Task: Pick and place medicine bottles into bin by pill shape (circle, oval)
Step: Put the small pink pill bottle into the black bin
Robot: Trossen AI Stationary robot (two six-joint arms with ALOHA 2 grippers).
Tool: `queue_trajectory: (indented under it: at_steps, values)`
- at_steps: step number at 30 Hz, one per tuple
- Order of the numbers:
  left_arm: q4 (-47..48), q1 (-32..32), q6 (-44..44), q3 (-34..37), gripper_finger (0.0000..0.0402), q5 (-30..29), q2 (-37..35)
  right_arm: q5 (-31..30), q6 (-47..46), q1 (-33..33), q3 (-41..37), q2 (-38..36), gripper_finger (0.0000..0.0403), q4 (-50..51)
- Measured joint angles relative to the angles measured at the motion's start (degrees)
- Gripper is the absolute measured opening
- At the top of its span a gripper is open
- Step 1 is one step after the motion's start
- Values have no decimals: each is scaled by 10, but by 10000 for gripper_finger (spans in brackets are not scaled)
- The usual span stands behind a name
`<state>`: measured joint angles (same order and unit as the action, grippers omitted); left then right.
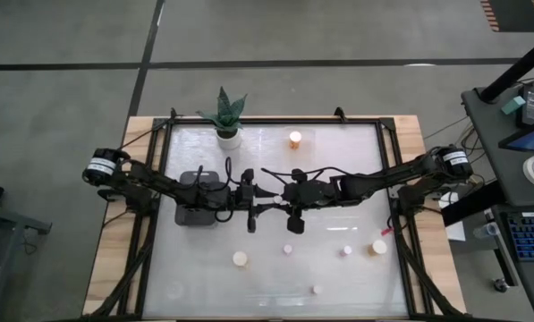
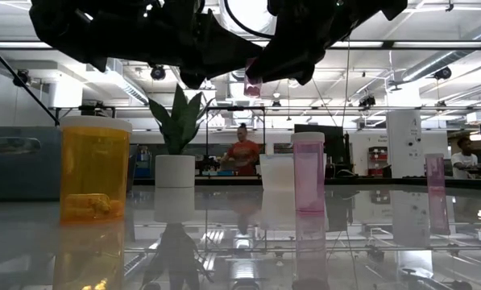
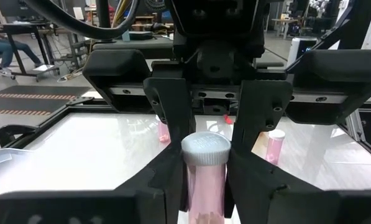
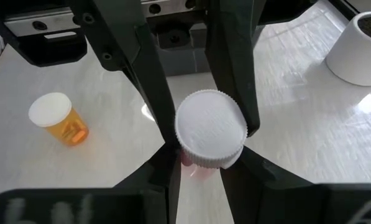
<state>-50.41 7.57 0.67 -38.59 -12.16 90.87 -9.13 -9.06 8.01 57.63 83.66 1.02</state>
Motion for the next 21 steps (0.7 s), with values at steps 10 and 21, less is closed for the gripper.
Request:
queue_trajectory:
  at_steps: [10, 21]
  values:
    - [-1, 0, 0, 7, 95, 0, -7, 0, 0, 0, 0, 0, 152, 0]
    - [96, 11, 1, 21, 95, -1, -64, 0, 0, 0, 0, -17, 188, 30]
